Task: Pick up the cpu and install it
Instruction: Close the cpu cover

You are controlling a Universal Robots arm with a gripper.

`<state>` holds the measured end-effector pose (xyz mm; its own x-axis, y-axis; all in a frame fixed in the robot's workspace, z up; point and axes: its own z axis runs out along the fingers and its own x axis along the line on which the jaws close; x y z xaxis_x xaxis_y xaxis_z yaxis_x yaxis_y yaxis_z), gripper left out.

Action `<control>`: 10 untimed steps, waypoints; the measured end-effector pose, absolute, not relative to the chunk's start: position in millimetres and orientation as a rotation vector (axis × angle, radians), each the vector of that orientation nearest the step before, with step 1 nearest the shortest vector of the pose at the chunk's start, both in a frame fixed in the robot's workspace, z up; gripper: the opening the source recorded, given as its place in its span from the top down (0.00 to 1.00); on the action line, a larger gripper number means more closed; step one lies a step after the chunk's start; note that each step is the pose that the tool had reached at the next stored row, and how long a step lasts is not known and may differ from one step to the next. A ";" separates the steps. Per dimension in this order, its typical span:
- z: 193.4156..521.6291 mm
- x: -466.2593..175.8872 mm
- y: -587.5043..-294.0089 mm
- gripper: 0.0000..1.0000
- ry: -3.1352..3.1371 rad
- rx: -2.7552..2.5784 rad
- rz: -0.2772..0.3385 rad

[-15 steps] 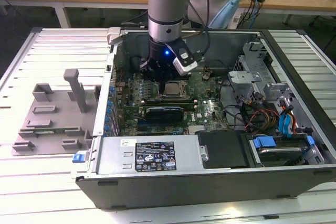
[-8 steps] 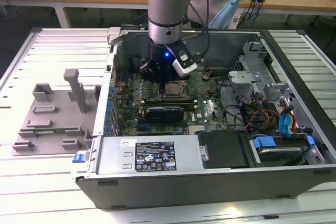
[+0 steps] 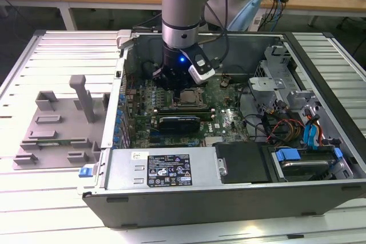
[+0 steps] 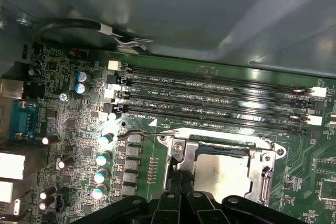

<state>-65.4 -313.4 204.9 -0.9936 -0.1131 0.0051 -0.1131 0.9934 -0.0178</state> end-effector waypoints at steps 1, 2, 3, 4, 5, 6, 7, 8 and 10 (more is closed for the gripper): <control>204.9 -65.3 -314.1 0.89 -3.132 0.178 0.028; 204.9 -65.4 -315.7 0.89 -3.132 0.178 0.028; 204.8 -65.4 -316.5 0.89 -3.132 0.178 0.028; 204.8 -65.5 -316.6 0.89 -3.132 0.177 0.029; 204.8 -65.5 -316.6 0.89 -3.132 0.178 0.029; 204.7 -65.5 -316.6 0.89 -3.132 0.178 0.028; 204.7 -65.4 -316.6 0.89 -3.132 0.178 0.028; 204.7 -65.4 -316.6 0.89 -3.132 0.178 0.029; 206.0 -65.4 -316.6 0.89 -3.132 0.178 0.028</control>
